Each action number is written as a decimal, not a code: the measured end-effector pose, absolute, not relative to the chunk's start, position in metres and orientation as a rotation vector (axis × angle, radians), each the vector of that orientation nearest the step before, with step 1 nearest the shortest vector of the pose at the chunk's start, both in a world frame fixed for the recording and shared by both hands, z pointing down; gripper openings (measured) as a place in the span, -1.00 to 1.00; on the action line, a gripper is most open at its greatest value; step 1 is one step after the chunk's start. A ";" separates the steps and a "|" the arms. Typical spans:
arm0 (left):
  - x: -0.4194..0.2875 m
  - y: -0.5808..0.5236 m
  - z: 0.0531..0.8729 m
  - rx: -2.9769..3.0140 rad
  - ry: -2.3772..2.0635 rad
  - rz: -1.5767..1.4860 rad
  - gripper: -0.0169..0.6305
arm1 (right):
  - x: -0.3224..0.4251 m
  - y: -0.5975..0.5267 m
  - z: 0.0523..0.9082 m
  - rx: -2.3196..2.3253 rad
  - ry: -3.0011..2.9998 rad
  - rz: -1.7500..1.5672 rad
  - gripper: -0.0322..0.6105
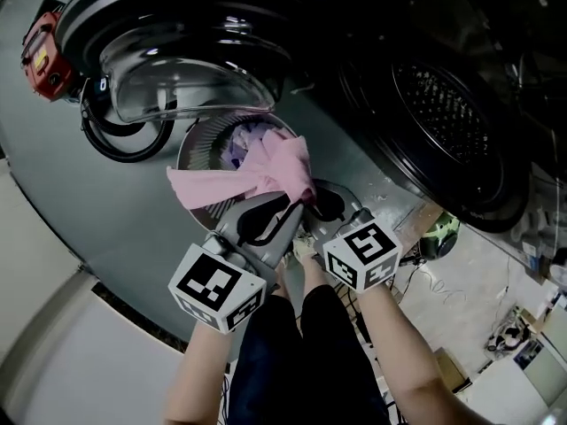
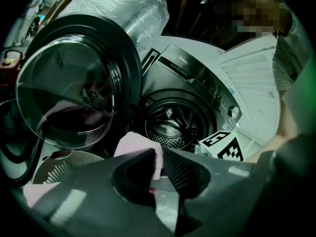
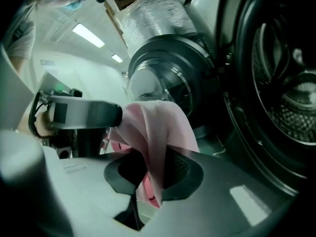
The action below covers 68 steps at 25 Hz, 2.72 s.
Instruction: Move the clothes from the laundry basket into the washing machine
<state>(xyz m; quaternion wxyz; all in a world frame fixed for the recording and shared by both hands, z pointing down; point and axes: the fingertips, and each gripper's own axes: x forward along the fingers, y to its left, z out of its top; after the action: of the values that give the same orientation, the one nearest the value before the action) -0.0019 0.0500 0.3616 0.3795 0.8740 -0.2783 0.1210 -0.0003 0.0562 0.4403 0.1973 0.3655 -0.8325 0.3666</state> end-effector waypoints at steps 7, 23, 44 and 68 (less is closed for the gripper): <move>0.014 0.031 0.391 2.173 -0.772 0.332 -0.67 | 0.071 0.038 0.450 1.327 -2.185 1.079 -0.64; 0.047 0.037 0.441 2.157 -0.734 0.334 -0.93 | 0.228 -0.024 0.467 1.967 -1.899 0.950 -0.65; 0.054 0.050 0.482 2.151 -0.718 0.344 -0.93 | 0.350 -0.117 0.497 2.126 -1.577 0.537 -0.64; 0.042 0.063 0.480 2.114 -0.748 0.367 -0.93 | 0.236 0.016 0.568 2.124 -1.617 1.359 0.88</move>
<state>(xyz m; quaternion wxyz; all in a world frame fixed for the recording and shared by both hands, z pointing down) 0.0419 0.0633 0.4801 0.4213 0.8438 -0.2984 0.1465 0.2357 0.0160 0.5680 0.0731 0.7073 -0.5383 0.4524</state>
